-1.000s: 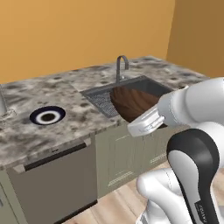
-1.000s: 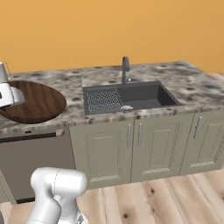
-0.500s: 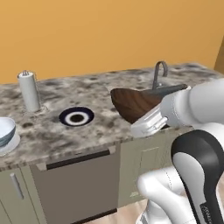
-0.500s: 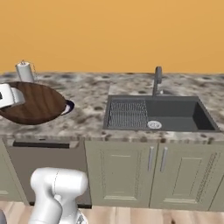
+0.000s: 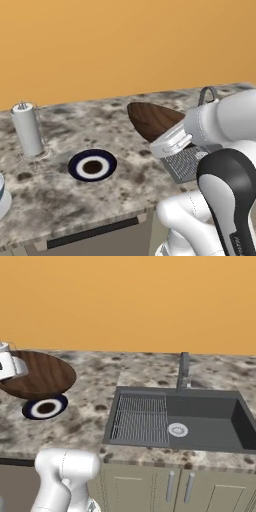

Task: Move the bowls from the cabinet to the plates on the dining table.

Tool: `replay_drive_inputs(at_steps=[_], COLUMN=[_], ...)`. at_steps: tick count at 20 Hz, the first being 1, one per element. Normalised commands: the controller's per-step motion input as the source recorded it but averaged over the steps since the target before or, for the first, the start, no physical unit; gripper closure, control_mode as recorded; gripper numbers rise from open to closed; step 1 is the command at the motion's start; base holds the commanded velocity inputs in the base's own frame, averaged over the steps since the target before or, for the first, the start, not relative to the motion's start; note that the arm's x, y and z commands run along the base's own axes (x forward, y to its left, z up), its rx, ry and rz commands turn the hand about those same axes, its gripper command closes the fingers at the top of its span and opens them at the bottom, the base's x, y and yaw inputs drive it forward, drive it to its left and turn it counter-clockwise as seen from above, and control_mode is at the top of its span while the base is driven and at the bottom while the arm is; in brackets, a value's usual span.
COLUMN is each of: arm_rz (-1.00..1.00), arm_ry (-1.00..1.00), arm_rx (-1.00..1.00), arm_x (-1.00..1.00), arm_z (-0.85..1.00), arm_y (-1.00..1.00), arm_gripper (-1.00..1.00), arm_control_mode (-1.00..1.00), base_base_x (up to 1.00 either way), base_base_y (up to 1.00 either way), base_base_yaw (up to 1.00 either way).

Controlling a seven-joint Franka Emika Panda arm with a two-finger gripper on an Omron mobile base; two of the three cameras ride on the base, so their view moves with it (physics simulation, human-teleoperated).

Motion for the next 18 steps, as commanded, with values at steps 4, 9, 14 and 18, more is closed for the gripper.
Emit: replay_drive_inputs(at_steps=[4, 9, 14, 18], arm_rz=[0.0, 0.0, 0.0, 0.0], arm_ry=[0.0, 0.0, 0.0, 0.0], arm_rx=[0.0, 0.0, 0.0, 0.0], arm_x=[0.0, 0.0, 0.0, 0.0], arm_z=[0.0, 0.0, 0.0, 0.0], arm_y=[0.0, 0.0, 0.0, 0.0], arm_gripper=[1.0, 1.0, 1.0, 1.0], arm_control_mode=[1.0, 1.0, 1.0, 1.0], base_base_x=[0.55, 0.0, 0.0, 0.0], base_base_y=[-0.06, 0.0, 0.0, 0.0], base_base_yaw=[0.0, 0.0, 0.0, 0.0])
